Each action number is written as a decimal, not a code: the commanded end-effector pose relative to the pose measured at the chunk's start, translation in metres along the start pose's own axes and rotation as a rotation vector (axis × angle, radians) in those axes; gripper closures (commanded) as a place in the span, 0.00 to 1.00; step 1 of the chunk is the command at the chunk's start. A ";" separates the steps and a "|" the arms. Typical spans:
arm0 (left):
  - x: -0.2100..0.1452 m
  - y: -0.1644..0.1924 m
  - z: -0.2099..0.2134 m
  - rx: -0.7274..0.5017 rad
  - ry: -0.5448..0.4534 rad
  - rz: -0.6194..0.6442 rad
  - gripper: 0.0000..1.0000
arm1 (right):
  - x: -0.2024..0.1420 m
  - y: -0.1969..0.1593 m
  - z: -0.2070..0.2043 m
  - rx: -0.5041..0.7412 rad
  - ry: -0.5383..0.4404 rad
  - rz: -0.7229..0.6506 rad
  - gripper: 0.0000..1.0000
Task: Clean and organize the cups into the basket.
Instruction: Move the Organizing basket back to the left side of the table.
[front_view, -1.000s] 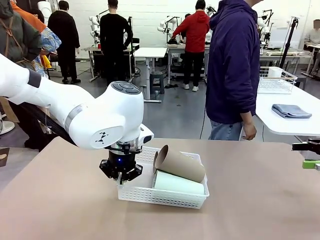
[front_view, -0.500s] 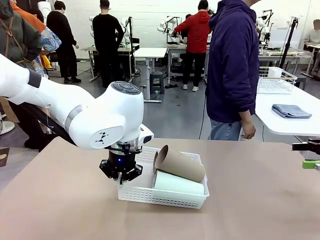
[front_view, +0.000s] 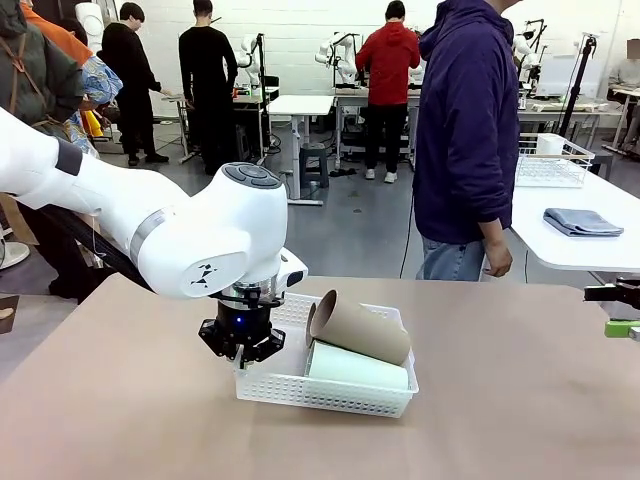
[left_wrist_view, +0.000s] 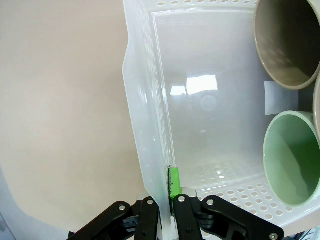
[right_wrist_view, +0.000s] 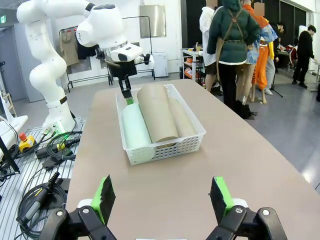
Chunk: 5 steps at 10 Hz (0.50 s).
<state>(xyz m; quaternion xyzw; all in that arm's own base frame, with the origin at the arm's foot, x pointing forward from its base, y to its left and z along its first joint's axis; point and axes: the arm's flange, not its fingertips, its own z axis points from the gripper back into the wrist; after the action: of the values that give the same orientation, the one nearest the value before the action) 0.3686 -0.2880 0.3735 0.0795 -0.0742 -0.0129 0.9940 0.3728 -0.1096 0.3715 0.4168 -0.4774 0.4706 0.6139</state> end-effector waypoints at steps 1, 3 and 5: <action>-0.002 -0.002 -0.001 0.012 -0.003 -0.004 1.00 | -0.001 0.003 0.001 0.007 0.003 0.003 0.00; -0.002 -0.002 -0.001 0.012 -0.003 -0.004 1.00 | 0.000 0.000 0.000 0.000 0.000 0.000 0.00; -0.002 -0.002 -0.001 0.012 -0.003 -0.004 1.00 | 0.009 -0.004 0.046 -0.068 -0.164 -0.358 0.00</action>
<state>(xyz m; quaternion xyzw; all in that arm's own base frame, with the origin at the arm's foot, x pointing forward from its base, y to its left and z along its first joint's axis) 0.3686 -0.2880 0.3735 0.0795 -0.0742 -0.0128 0.9940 0.3646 -0.1309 0.3755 0.4603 -0.4639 0.4004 0.6424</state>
